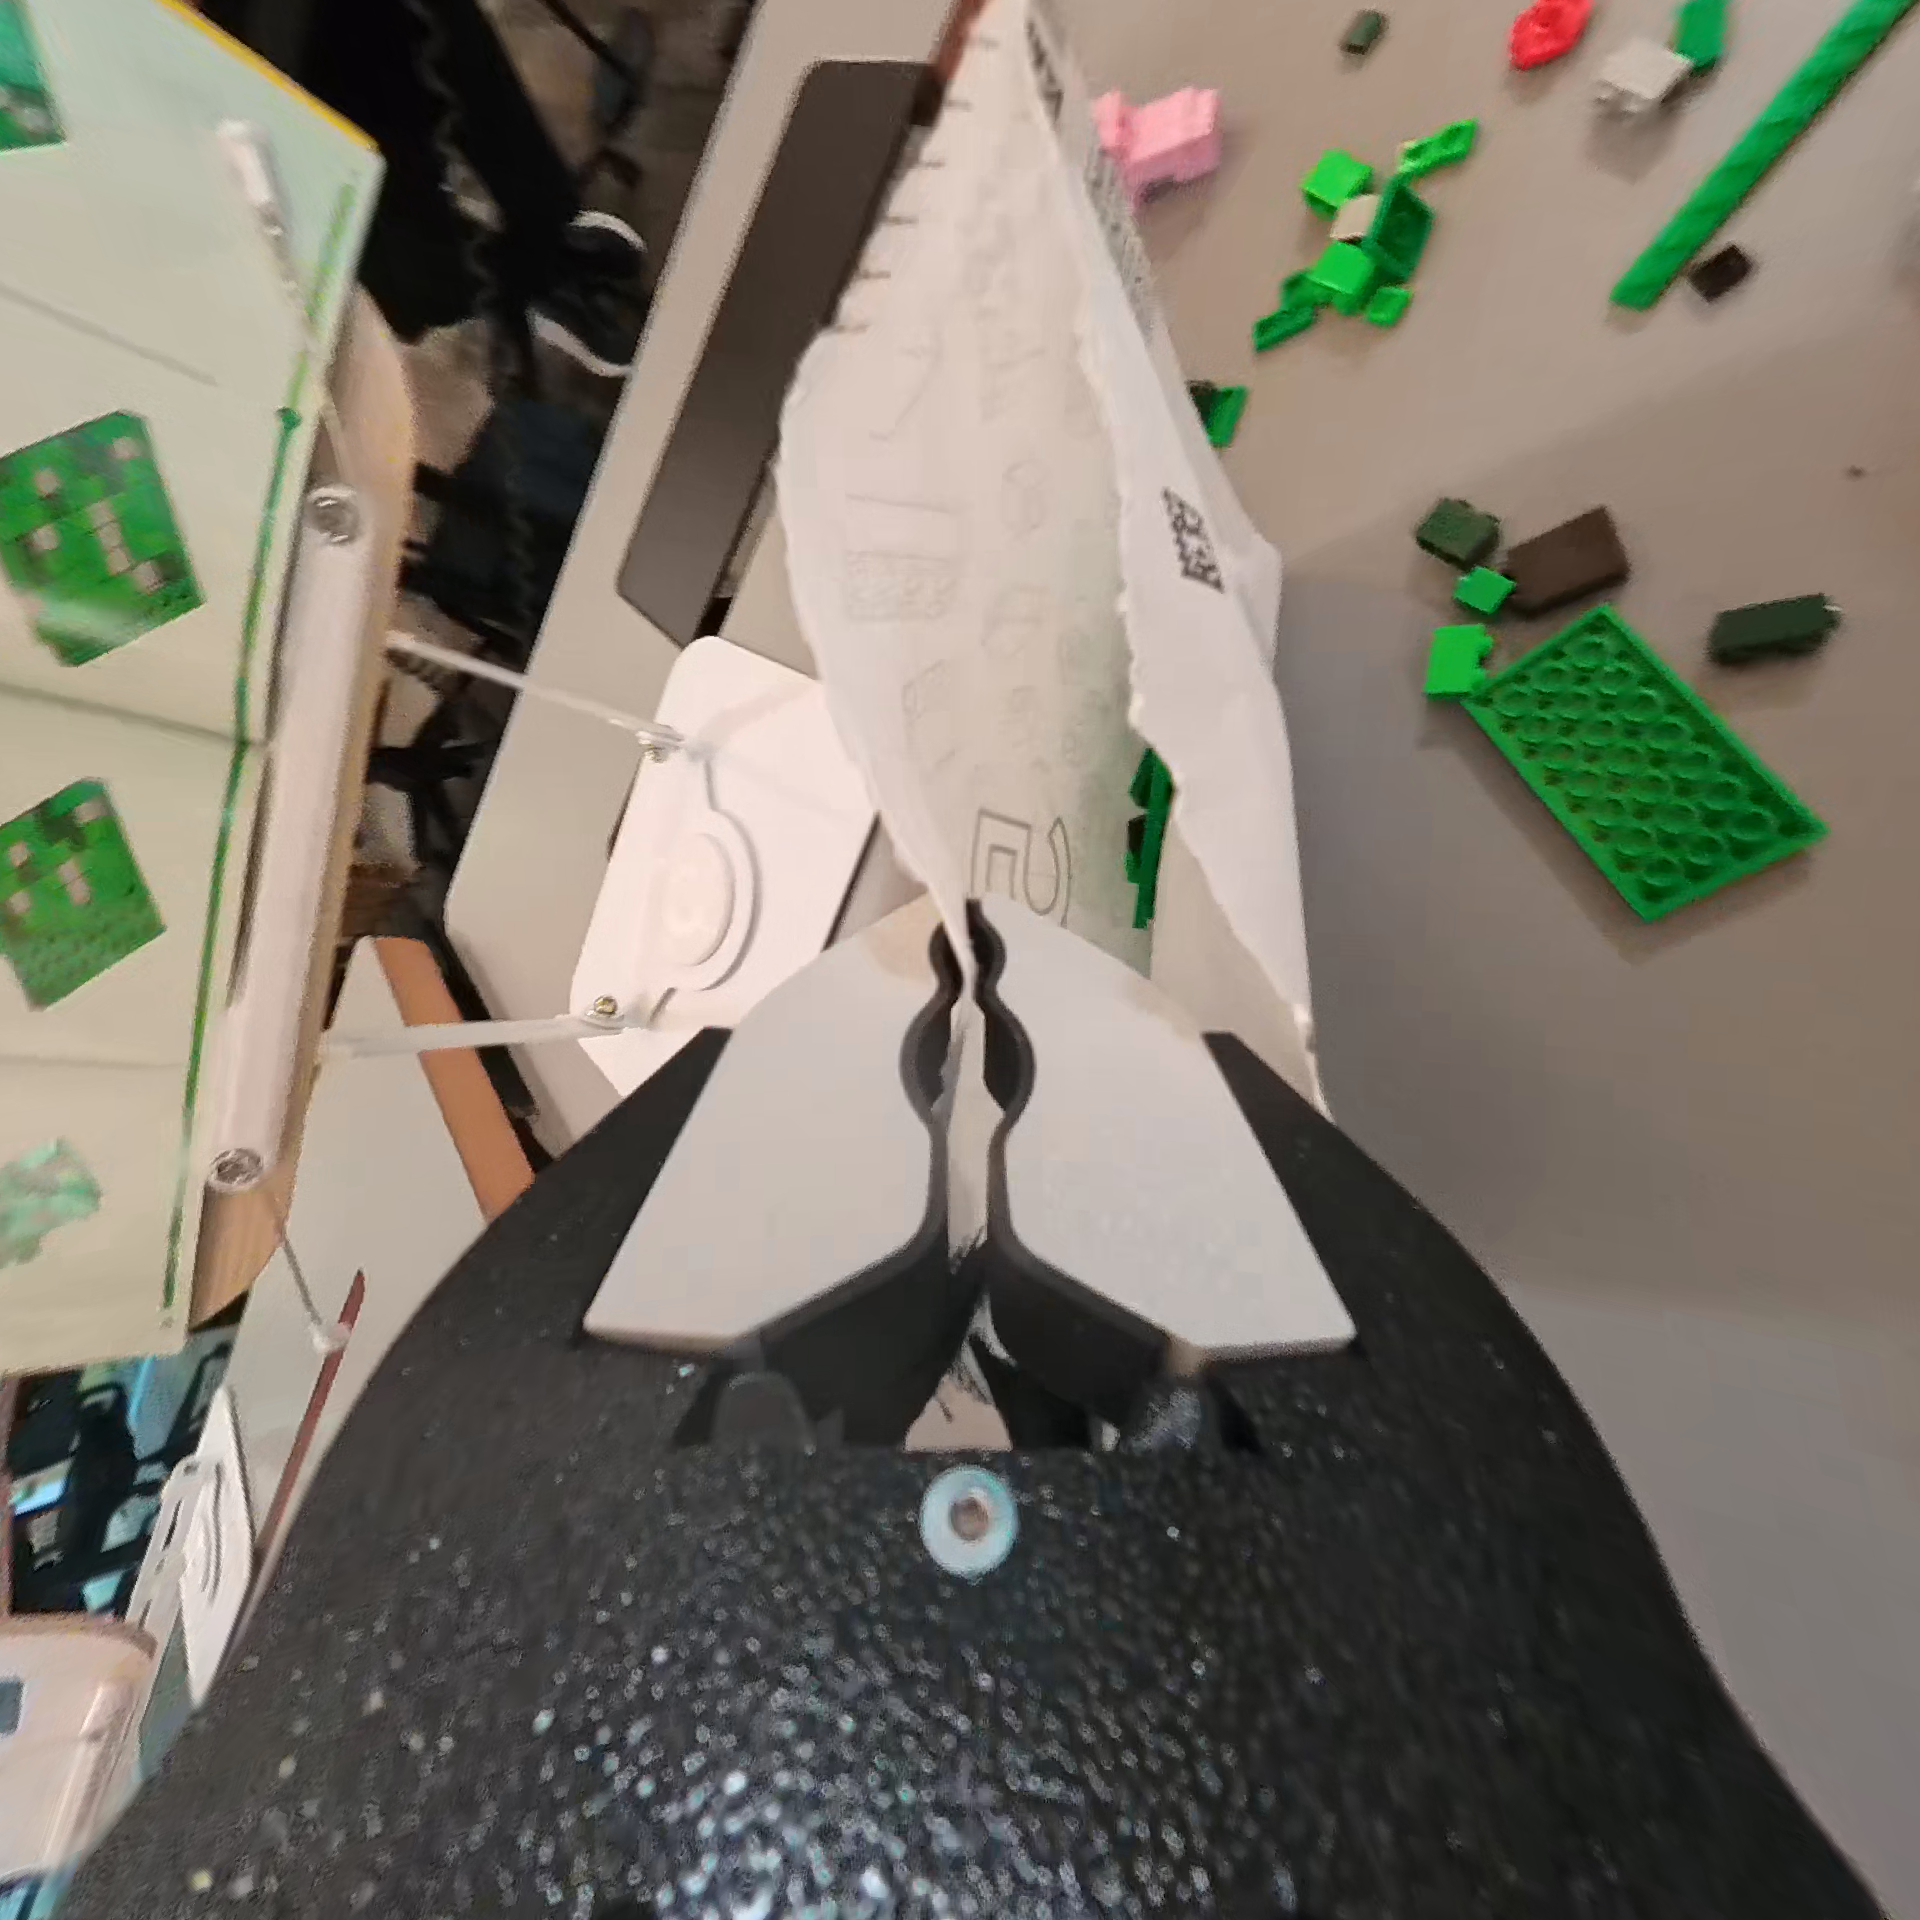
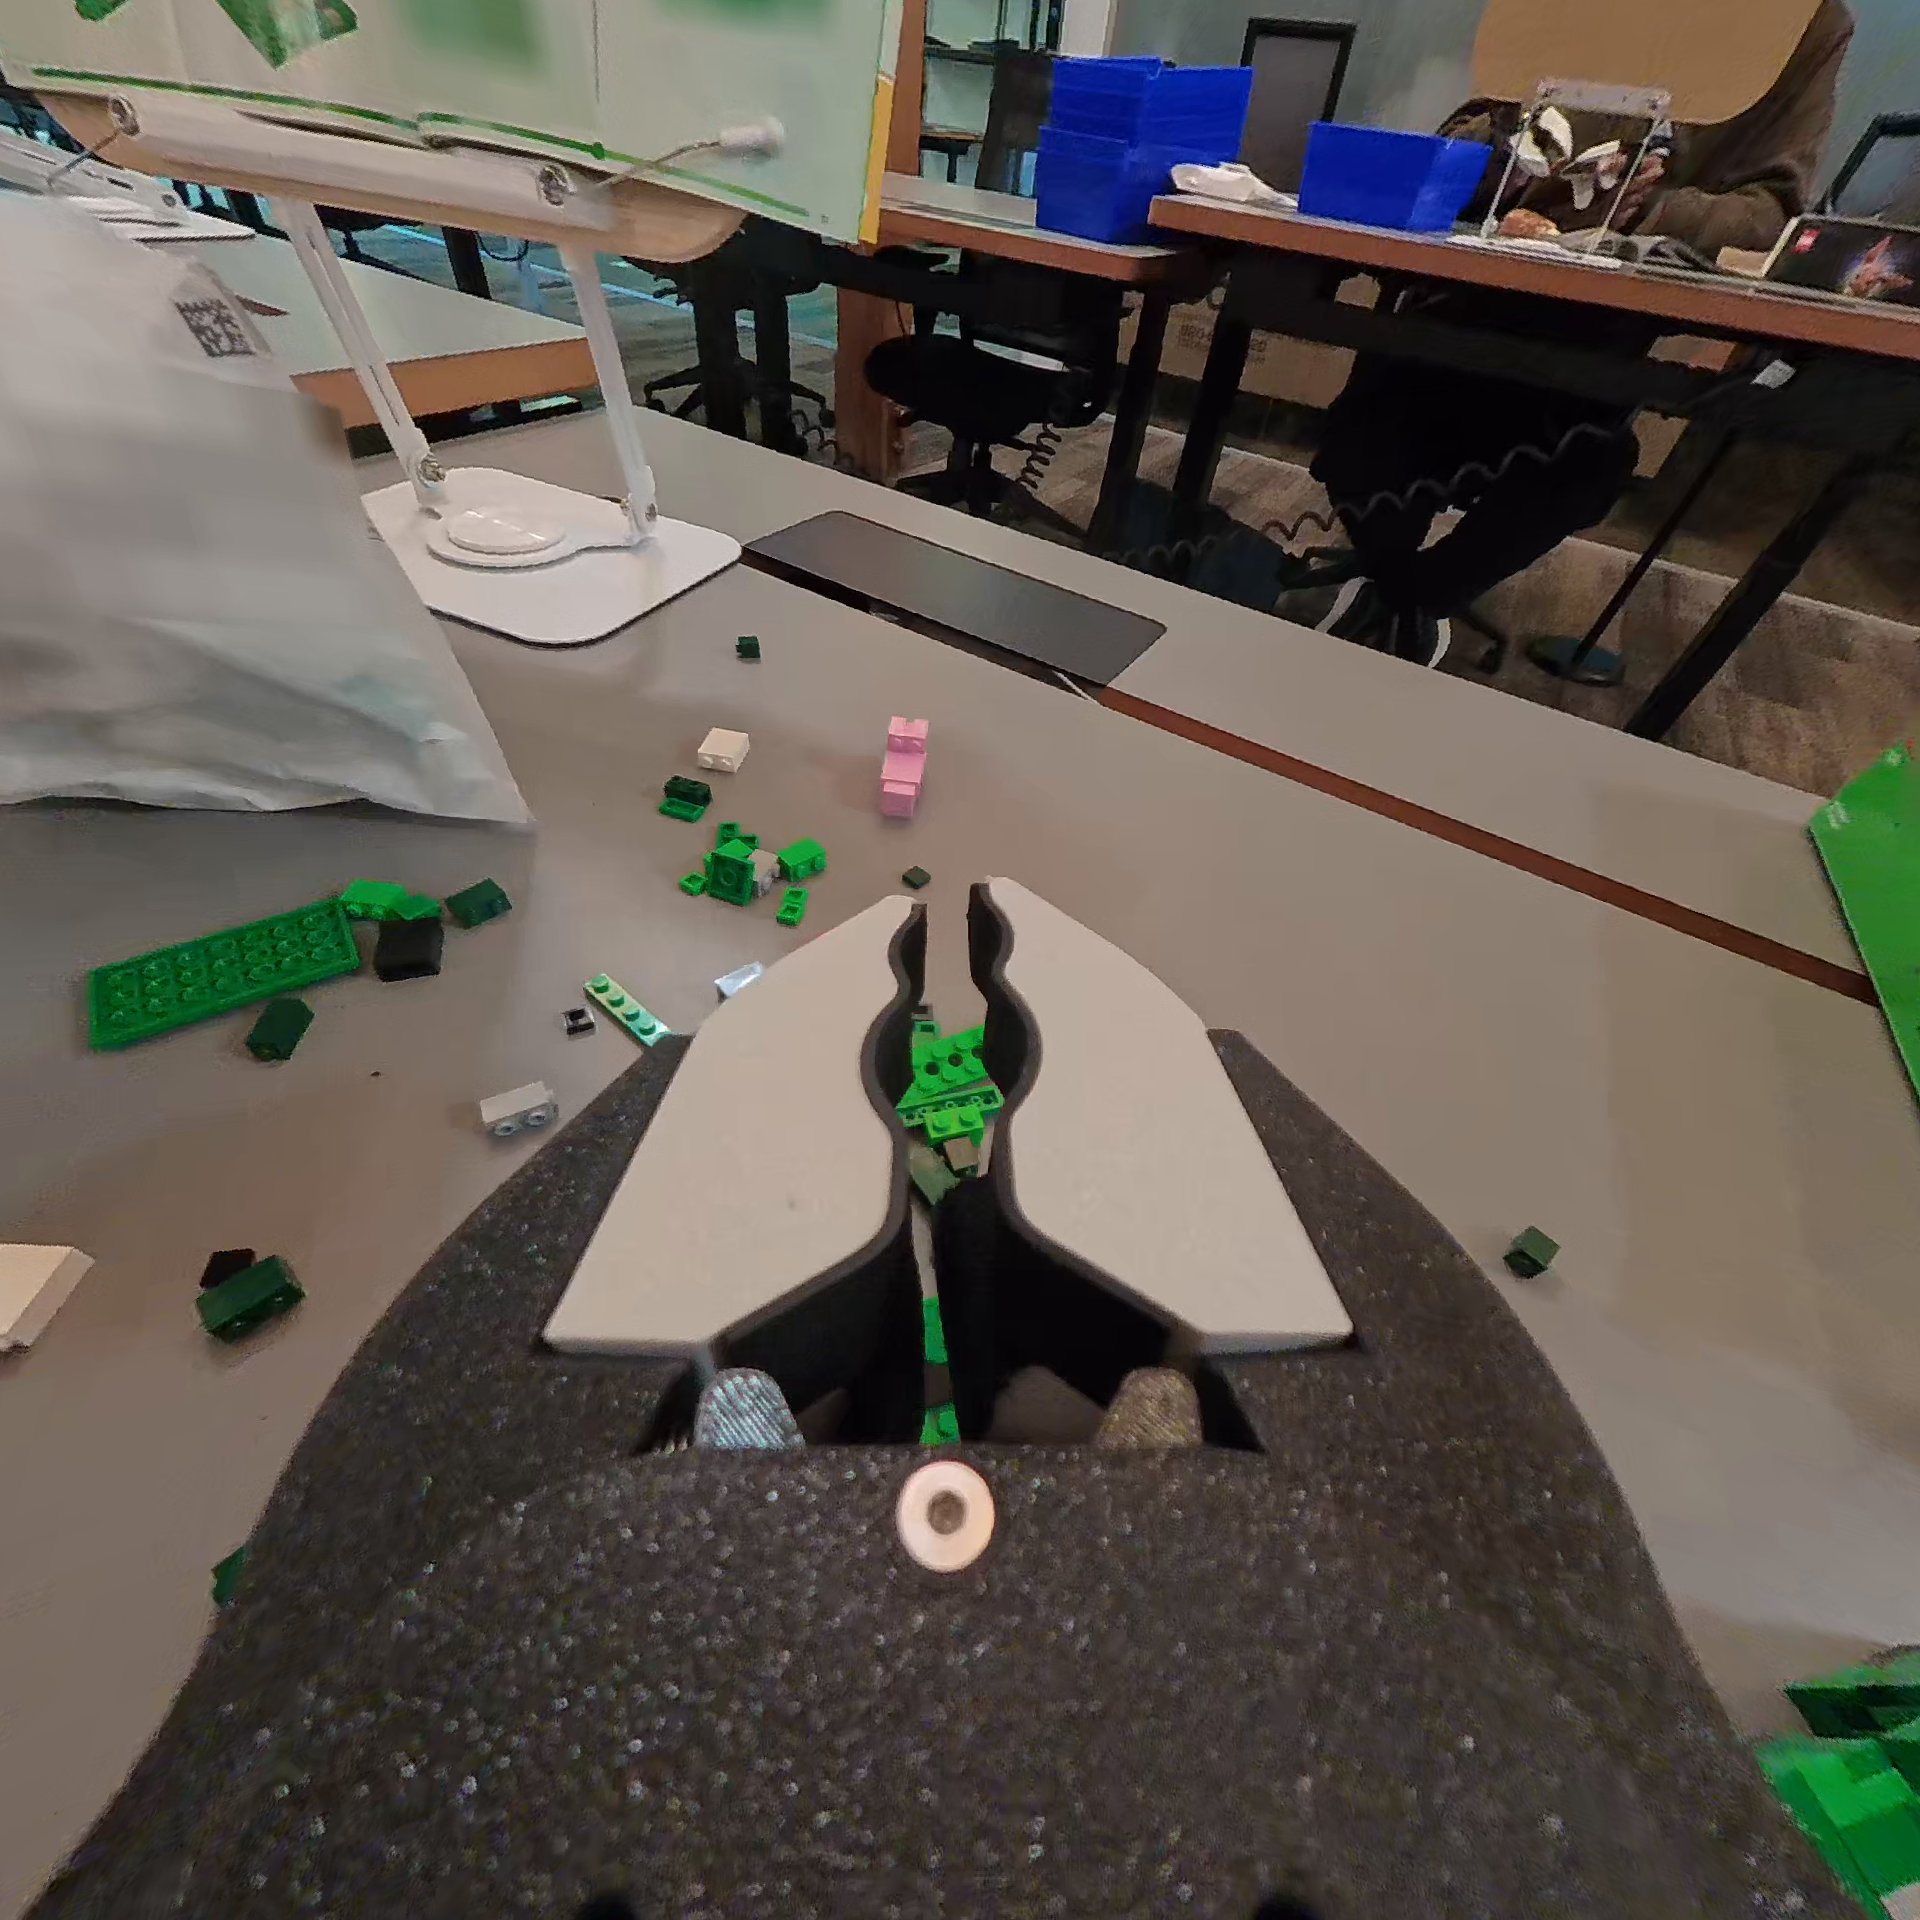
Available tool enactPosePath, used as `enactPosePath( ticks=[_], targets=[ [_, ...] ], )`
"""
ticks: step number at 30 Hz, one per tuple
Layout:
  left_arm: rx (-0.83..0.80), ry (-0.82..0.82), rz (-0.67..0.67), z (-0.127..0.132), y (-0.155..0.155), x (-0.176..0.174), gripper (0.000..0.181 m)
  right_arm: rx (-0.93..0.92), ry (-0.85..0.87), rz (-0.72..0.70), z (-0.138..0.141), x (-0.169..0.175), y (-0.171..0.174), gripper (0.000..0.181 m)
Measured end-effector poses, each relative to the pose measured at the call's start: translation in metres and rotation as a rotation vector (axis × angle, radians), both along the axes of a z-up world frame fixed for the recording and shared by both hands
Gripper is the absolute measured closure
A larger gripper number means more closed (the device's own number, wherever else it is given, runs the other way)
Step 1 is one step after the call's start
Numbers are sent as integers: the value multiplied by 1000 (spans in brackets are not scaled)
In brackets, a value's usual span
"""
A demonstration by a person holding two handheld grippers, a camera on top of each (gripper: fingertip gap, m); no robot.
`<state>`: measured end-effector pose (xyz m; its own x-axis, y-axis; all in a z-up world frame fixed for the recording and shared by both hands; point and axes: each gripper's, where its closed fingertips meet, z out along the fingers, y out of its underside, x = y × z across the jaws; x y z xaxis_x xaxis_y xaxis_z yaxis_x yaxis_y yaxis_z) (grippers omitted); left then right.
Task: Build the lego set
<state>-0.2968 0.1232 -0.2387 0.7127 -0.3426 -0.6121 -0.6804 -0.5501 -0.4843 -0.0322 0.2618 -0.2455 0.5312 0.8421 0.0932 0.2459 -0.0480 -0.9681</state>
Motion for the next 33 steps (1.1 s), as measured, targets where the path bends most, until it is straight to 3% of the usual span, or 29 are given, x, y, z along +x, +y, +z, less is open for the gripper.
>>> enactPosePath(
  ticks=[5, 9, 12, 15, 19, 25, 29, 33],
  targets=[
    [191, 184, 150, 28, -3, -30, 181, -15, 33, 29, 3, -4, -5, 173],
    [127, 138, 180, 5, -5, -40, 181, -26, 52, 44, 5, -7, -7, 173],
    [101, 12, 208, -14, -7, -41, 181, -36, 58, 53, 5, -8, -8, 173],
    [134, -188, 204, -15, -5, -30, 181, -35, 63, 56, 6, -9, -9, 173],
    [169, -299, 208, -17, -3, -30, 181, -27, 60, 60, 7, -10, -11, 174],
    [261, -304, 217, -9, -2, -34, 181, -10, 55, 69, 8, -13, -15, 174],
    [366, -204, 257, 3, -1, -44, 181, -6, 37, 81, 6, -17, -18, 174],
    [332, -221, 253, -3, 1, -37, 181, 14, 22, 87, 7, -19, -21, 174]
  ],
)
